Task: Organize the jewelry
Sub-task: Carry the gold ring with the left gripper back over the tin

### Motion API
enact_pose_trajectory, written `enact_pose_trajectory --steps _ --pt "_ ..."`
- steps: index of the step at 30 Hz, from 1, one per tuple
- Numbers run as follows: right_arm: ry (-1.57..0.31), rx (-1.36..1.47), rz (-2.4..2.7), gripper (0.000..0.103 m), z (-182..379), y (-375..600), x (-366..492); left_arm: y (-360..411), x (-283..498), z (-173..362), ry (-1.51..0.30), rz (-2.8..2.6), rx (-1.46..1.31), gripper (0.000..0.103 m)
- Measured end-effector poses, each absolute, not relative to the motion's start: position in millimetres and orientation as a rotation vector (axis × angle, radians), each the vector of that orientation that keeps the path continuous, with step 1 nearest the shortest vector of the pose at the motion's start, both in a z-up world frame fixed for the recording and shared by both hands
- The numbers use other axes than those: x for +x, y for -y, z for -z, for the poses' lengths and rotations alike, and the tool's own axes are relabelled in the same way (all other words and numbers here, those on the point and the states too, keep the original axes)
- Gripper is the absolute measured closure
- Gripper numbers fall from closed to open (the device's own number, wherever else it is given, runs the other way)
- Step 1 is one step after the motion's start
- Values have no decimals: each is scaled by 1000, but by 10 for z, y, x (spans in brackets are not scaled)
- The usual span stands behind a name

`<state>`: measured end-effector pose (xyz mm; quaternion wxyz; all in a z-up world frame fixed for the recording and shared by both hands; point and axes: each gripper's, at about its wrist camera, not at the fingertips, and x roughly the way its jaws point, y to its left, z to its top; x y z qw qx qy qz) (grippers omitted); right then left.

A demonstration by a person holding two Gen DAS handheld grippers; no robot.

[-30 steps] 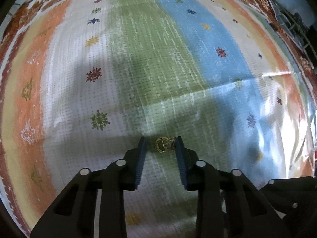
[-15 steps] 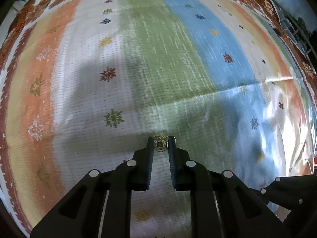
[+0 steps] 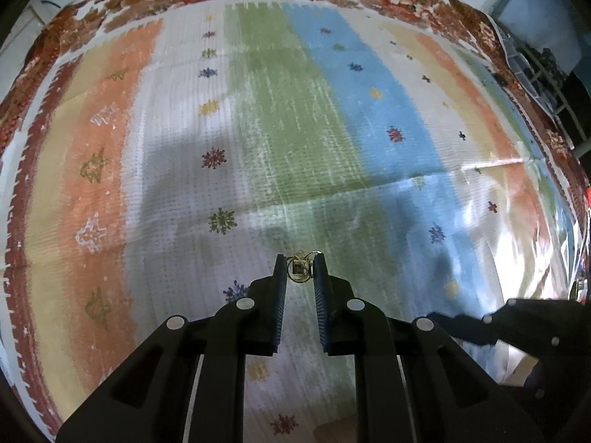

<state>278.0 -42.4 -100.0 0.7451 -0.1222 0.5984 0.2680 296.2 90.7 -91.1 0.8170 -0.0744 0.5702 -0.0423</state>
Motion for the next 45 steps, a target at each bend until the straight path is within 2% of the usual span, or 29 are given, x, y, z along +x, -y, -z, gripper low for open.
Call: enact_pose_trajectory --steps 20,26,38,45 --pt "-1127 -243 -510 81 529 679 2495 -603 2625 538 -1120 100 -174 89" --pt "-1009 -238 -442 81 328 808 2361 -511 2413 457 -1099 120 -169 89" --pt "-1002 -138 -523 81 219 1027 2116 -392 1901 213 -1010 159 -197 89" --pt "-924 -77 -565 81 129 1131 1939 -342 1611 155 -976 176 -172 89"
